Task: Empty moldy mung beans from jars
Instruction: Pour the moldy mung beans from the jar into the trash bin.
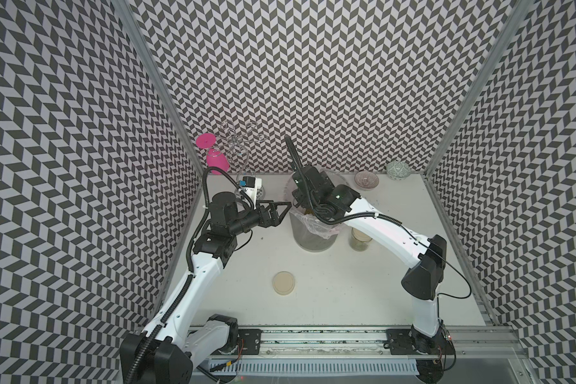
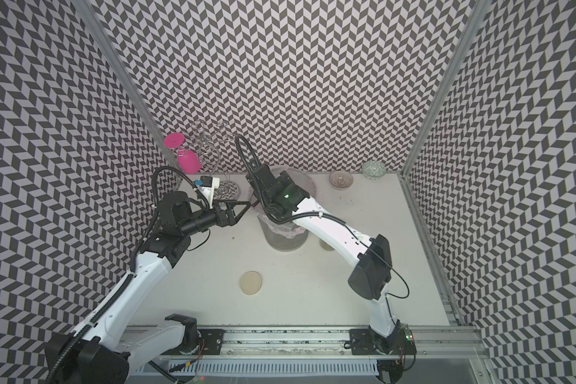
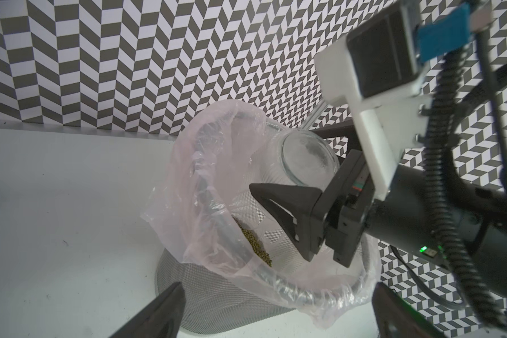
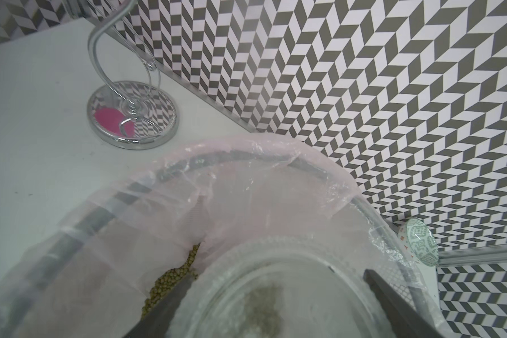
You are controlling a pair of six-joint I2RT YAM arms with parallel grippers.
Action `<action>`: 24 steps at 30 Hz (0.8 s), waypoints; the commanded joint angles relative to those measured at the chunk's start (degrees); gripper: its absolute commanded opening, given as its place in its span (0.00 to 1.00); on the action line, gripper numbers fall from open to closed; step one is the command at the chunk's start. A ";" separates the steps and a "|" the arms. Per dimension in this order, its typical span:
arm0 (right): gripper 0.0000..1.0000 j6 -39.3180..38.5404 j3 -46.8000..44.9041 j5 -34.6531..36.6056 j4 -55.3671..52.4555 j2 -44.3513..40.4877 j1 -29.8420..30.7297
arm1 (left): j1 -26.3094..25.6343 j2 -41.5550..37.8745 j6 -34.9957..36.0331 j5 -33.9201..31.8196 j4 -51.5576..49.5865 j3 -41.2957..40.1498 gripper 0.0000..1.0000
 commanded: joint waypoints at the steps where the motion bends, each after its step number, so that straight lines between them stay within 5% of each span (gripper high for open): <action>1: 0.72 -0.94 2.83 5.92 0.47 0.77 1.08 | 0.43 -1.68 -0.21 -0.15 0.39 -0.89 1.00; 7: 0.71 -0.27 1.63 7.81 2.99 -0.90 1.74 | 0.39 -3.15 -0.69 -0.23 0.27 -1.43 1.00; 10: 0.71 2.44 0.11 2.64 5.53 -4.10 1.34 | 0.43 -3.63 -0.72 0.03 0.29 -1.53 1.00; 16: 0.71 13.40 -13.97 -17.70 20.42 -18.56 -3.85 | 0.37 -5.85 -0.67 0.50 0.53 -1.80 1.00; 24: 0.71 38.59 -41.09 -54.84 48.40 -34.70 -21.33 | -2.34 -7.71 -3.34 2.64 2.99 -0.65 1.00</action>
